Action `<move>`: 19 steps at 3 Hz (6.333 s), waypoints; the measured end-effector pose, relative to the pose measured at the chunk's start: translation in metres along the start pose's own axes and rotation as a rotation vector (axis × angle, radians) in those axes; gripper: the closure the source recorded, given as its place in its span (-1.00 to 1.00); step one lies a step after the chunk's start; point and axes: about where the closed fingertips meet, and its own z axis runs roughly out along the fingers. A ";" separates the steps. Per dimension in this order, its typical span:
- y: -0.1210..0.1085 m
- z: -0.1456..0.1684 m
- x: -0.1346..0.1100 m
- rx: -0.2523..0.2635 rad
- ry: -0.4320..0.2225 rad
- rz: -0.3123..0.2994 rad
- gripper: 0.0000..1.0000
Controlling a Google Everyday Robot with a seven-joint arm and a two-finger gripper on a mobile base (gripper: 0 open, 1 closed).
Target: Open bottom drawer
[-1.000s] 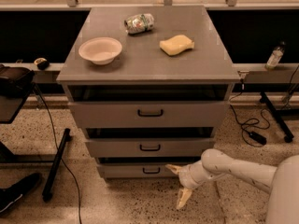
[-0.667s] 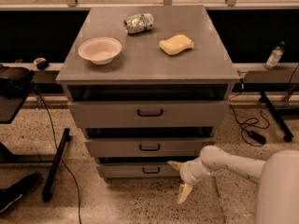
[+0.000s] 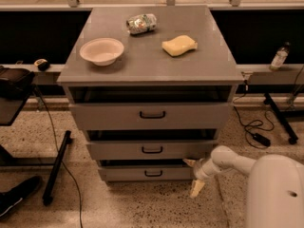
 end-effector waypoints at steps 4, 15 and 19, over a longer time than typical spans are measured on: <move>-0.016 0.061 0.052 0.103 0.155 0.027 -0.53; 0.117 0.055 0.026 -0.260 0.174 0.082 -0.36; 0.146 0.030 -0.010 -0.285 0.171 0.020 -0.81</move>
Offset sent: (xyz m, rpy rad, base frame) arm 0.0325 -0.0393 -0.0933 -0.1917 -0.0885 -0.1217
